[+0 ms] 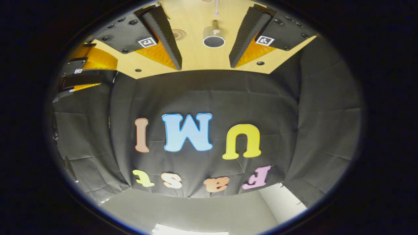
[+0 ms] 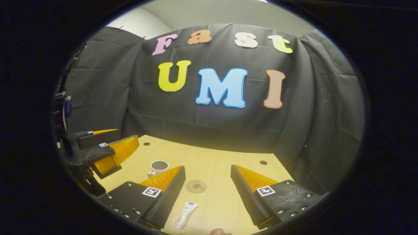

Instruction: Put the toothbrush and toothpaste on the desktop into the cup, then pick up the cup and place it on the coaster on the desktop.

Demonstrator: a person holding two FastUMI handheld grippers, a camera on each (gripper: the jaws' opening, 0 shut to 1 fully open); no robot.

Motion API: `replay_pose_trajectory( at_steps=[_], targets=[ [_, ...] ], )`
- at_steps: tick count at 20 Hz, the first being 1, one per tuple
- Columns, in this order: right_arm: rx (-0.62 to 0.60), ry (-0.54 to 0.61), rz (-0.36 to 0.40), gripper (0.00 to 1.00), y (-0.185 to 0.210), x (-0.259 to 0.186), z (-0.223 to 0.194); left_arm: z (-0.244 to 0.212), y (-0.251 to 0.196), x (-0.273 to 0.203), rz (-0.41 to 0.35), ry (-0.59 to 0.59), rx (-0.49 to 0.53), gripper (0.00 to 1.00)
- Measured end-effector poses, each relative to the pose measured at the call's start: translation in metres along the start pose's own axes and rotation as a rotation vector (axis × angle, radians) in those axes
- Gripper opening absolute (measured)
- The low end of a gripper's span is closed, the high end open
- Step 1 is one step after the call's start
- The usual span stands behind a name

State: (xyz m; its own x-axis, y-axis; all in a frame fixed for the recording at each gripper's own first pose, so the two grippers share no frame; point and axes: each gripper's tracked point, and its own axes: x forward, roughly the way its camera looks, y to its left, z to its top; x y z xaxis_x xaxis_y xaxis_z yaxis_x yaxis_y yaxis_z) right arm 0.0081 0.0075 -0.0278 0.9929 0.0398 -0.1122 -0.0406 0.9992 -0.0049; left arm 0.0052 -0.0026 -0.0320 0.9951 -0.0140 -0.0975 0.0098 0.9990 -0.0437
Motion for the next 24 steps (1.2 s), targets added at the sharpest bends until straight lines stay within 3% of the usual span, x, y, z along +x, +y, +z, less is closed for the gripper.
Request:
replay_pose_trajectory(
  at_steps=[2, 3, 9, 17, 19, 24],
  targets=[
    [-0.010, 0.052, 0.011, 0.90, 0.005, 0.004, -0.013, -0.010, 0.003, 0.002, 0.004, 0.027, -0.010, 0.99],
    [-0.015, 0.076, 0.018, 0.91, 0.008, 0.006, -0.020, -0.018, 0.004, 0.003, 0.009, 0.049, -0.010, 0.94],
    [-0.005, 0.260, 0.038, 0.90, 0.022, 0.023, -0.065, -0.075, 0.007, 0.017, -0.003, 0.252, -0.030, 0.94],
    [0.028, 0.492, 0.085, 0.90, 0.041, 0.039, -0.113, -0.181, 0.027, 0.027, -0.005, 0.660, -0.111, 0.94],
    [0.057, 0.560, 0.092, 0.91, 0.048, 0.041, -0.128, -0.204, 0.035, 0.026, 0.011, 0.751, -0.097, 0.98],
    [0.114, 0.750, 0.101, 0.91, 0.059, 0.043, -0.171, -0.257, 0.035, 0.002, 0.008, 0.981, -0.119, 0.95]
  ],
)
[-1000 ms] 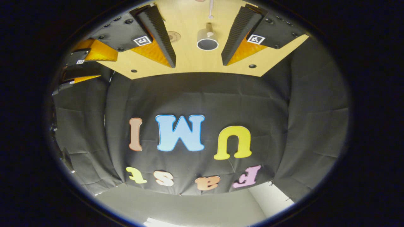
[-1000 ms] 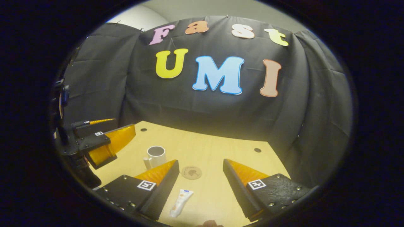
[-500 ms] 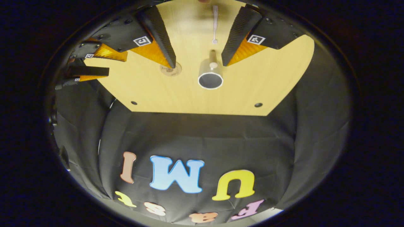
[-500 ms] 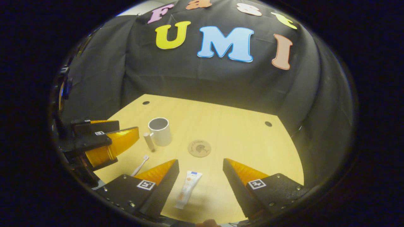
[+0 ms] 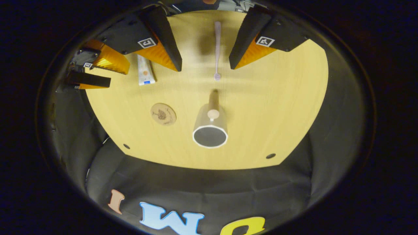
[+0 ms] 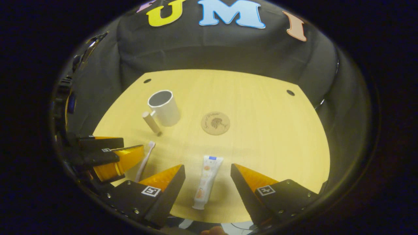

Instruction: Put the toothbrush and toothpaste on the desktop into the cup, then pick up the cup and place it on the coaster on the desktop.

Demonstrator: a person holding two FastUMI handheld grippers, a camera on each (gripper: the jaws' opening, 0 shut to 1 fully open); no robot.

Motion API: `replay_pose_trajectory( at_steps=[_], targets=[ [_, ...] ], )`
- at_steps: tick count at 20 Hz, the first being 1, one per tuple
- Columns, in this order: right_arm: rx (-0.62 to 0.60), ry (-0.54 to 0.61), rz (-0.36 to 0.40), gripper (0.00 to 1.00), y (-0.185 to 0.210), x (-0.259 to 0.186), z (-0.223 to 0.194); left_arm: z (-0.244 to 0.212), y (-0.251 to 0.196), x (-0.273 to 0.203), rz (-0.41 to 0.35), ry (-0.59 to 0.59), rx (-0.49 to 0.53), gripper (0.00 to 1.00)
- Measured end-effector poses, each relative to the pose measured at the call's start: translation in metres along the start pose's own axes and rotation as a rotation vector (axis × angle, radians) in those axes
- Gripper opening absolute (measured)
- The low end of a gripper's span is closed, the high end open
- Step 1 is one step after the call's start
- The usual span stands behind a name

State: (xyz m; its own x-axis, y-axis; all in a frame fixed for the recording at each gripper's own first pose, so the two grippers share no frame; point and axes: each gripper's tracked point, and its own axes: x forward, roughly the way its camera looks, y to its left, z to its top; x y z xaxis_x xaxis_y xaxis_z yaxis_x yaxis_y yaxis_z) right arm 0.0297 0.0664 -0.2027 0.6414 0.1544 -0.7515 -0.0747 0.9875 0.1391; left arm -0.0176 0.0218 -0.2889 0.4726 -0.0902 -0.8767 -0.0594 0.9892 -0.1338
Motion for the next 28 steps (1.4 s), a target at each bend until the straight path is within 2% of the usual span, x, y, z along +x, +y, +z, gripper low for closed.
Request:
replay_pose_trajectory(
  at_steps=[3, 5, 6, 7, 8, 12, 18, 19, 21, 23, 24, 27, 28],
  targets=[
    [0.030, 0.091, 0.006, 0.91, 0.001, 0.018, -0.014, -0.026, 0.007, 0.017, 0.018, 0.135, 0.016, 1.00],
    [0.040, 0.142, 0.004, 0.92, -0.001, 0.027, -0.023, -0.038, 0.010, 0.026, 0.020, 0.196, 0.020, 0.92],
    [0.045, 0.164, 0.001, 0.92, -0.001, 0.032, -0.028, -0.044, 0.013, 0.028, 0.025, 0.224, 0.017, 1.00],
    [0.051, 0.187, 0.001, 0.92, 0.000, 0.037, -0.030, -0.047, 0.016, 0.031, 0.030, 0.249, 0.011, 1.00],
    [0.058, 0.207, 0.001, 0.92, 0.000, 0.042, -0.034, -0.051, 0.019, 0.033, 0.032, 0.271, 0.006, 0.96],
    [0.083, 0.282, 0.013, 0.92, 0.004, 0.056, -0.046, -0.061, 0.027, 0.042, 0.044, 0.338, 0.012, 0.96],
    [0.099, 0.327, 0.022, 0.93, 0.006, 0.072, -0.050, -0.072, 0.022, 0.051, 0.027, 0.393, -0.009, 0.95],
    [0.096, 0.329, 0.020, 0.93, 0.006, 0.073, -0.049, -0.075, 0.021, 0.054, 0.024, 0.402, -0.021, 0.85],
    [0.096, 0.338, 0.016, 0.92, 0.006, 0.077, -0.053, -0.075, 0.027, 0.053, 0.044, 0.407, -0.010, 0.73],
    [0.094, 0.347, 0.018, 0.89, 0.006, 0.080, -0.056, -0.075, 0.029, 0.055, 0.055, 0.409, 0.001, 0.72],
    [0.085, 0.355, 0.015, 0.88, 0.006, 0.079, -0.060, -0.076, 0.031, 0.055, 0.061, 0.412, 0.007, 0.69],
    [0.068, 0.346, -0.008, 0.69, -0.001, 0.083, -0.059, -0.077, 0.034, 0.055, 0.069, 0.412, 0.015, 0.58],
    [0.060, 0.353, -0.008, 0.65, -0.002, 0.082, -0.061, -0.076, 0.035, 0.055, 0.074, 0.408, 0.023, 0.54]
  ],
)
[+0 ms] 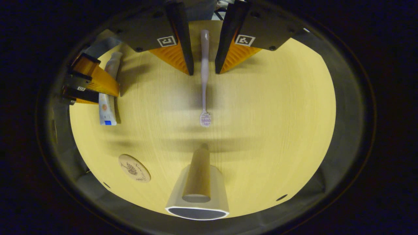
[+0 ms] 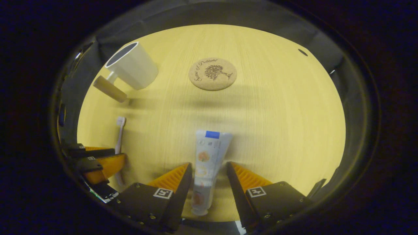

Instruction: Put the toothbrush and toothpaste on the desktop into the cup, then pick up the cup and place it on the coaster on the desktop.

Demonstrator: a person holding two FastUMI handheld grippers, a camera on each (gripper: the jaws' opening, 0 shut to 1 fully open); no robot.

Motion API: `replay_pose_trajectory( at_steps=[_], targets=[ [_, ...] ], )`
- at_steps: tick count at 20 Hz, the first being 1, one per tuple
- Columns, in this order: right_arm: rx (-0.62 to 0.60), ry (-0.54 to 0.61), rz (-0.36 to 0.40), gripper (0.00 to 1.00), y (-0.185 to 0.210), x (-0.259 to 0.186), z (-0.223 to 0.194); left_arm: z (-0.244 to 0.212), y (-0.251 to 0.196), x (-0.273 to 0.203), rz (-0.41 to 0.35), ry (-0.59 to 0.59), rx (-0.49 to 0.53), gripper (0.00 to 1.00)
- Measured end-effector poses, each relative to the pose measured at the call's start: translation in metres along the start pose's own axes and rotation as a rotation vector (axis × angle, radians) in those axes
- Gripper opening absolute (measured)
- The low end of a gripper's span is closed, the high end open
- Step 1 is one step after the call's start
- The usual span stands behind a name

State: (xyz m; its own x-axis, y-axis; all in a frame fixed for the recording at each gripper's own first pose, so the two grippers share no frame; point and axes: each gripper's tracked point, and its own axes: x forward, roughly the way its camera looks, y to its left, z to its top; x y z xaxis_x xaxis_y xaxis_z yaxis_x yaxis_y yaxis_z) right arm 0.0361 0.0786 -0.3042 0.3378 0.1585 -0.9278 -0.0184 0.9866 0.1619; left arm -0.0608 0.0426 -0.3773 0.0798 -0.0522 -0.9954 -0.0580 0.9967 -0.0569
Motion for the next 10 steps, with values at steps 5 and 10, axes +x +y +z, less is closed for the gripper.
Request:
replay_pose_trajectory(
  at_steps=[5, 10],
  targets=[
    [0.012, 0.011, 0.024, 0.36, -0.0027, 0.0006, -0.0024, 0.0040, -0.0026, -0.0022, 0.009, -0.020, -0.008, 0.25],
    [0.056, -0.040, 0.078, 0.24, -0.0049, -0.0027, -0.0010, 0.0035, -0.0013, -0.0033, -0.008, -0.081, 0.019, 0.14]
  ],
)
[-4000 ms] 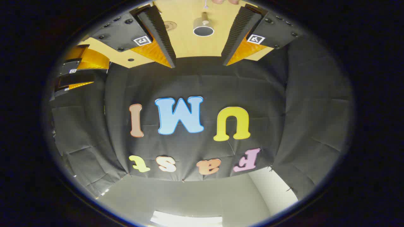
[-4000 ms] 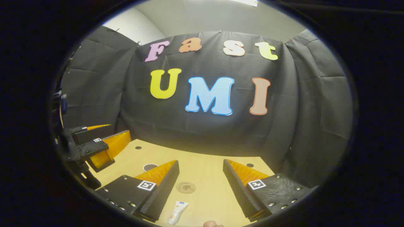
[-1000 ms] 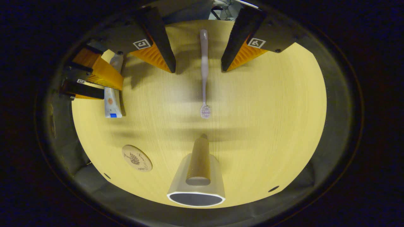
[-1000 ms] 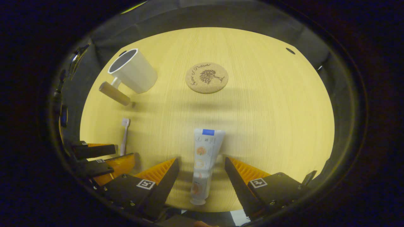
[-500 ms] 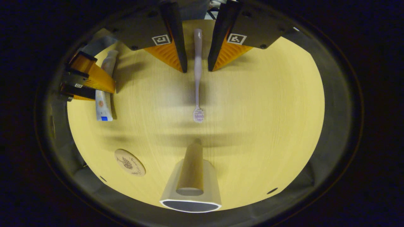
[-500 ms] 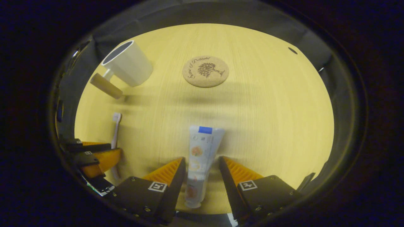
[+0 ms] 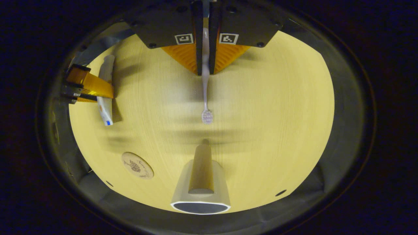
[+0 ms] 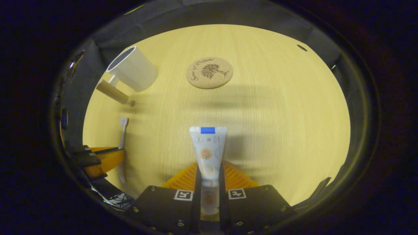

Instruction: Put the toothbrush and toothpaste on the desktop into the cup, then pick up the cup and place it on the coaster on the desktop.

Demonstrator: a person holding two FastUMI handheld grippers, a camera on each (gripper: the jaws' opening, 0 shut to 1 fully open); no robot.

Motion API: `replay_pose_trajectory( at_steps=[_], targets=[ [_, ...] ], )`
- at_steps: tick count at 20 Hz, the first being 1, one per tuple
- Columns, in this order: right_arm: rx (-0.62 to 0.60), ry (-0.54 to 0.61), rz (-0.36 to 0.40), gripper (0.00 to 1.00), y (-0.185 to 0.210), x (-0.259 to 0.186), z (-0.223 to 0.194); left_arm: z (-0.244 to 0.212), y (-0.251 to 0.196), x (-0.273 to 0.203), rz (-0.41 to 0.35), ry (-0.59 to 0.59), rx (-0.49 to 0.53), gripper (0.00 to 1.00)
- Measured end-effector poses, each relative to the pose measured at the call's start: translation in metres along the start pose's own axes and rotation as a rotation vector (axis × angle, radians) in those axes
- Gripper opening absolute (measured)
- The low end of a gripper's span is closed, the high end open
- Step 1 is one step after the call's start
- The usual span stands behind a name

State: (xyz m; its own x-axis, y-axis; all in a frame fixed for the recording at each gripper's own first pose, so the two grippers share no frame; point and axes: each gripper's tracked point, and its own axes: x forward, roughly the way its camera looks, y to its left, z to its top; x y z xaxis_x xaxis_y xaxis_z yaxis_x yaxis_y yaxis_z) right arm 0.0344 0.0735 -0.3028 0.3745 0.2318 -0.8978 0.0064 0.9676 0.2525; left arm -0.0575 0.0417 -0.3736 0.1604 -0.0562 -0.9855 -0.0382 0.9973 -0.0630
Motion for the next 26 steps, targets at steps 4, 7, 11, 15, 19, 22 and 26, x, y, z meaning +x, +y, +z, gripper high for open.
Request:
replay_pose_trajectory(
  at_steps=[4, 7, 11, 15, 19, 22, 26],
  targets=[
    [0.004, -0.053, 0.038, 0.17, 0.002, -0.004, 0.003, 0.003, 0.001, -0.001, -0.015, -0.073, -0.023, 0.11],
    [-0.037, -0.125, 0.034, 0.17, 0.001, -0.013, 0.010, 0.010, 0.006, -0.010, -0.018, -0.146, -0.069, 0.10],
    [-0.082, -0.210, 0.041, 0.17, 0.006, -0.033, 0.022, 0.023, 0.017, -0.030, 0.000, -0.231, -0.115, 0.11],
    [-0.114, -0.315, 0.062, 0.17, 0.015, -0.056, 0.042, 0.036, 0.027, -0.055, 0.013, -0.326, -0.148, 0.10],
    [-0.121, -0.391, 0.116, 0.17, 0.028, -0.075, 0.060, 0.053, 0.037, -0.074, 0.019, -0.425, -0.174, 0.10],
    [-0.138, -0.452, 0.139, 0.17, 0.035, -0.088, 0.074, 0.079, 0.041, -0.096, -0.017, -0.544, -0.217, 0.11],
    [-0.150, -0.541, 0.167, 0.17, 0.042, -0.107, 0.090, 0.119, 0.048, -0.128, -0.043, -0.705, -0.238, 0.10]
  ],
)
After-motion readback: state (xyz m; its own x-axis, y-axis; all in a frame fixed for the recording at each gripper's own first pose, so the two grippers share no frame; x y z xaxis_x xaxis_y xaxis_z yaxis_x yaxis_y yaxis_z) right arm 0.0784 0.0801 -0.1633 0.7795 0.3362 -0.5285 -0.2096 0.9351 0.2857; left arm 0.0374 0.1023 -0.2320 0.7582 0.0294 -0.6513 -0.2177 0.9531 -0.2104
